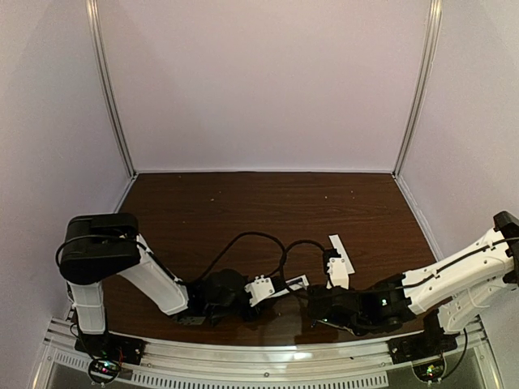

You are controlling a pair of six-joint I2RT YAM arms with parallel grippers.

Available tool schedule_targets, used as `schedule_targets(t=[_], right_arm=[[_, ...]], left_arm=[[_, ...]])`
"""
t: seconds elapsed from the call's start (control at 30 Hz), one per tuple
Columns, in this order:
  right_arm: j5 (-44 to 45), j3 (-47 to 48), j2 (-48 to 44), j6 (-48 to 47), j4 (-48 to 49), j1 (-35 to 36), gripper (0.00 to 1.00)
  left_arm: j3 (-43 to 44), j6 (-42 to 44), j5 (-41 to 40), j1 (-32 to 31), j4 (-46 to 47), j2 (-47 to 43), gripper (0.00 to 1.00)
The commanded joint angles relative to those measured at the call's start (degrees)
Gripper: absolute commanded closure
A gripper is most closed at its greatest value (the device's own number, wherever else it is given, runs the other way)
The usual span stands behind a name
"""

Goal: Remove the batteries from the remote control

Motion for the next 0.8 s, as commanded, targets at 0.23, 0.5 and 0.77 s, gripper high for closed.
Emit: schedule_targets(t=[0.23, 0.5, 0.77], right_arm=[[1.8, 1.4, -0.6, 1.7, -3.3, 1.3, 1.0], [4.2, -1.7, -1.2, 2.6, 1.0, 1.3, 1.0], [4.4, -1.2, 0.2, 3.2, 0.5, 1.3, 1.0]], left_arm=[[1.0, 0.2, -1.5, 0.0, -1.0, 1.9, 1.0], [1.0, 0.4, 0.0, -0.1, -0.8, 2.0, 1.0], [1.0, 0.3, -0.1, -0.2, -0.9, 2.0, 1.0]])
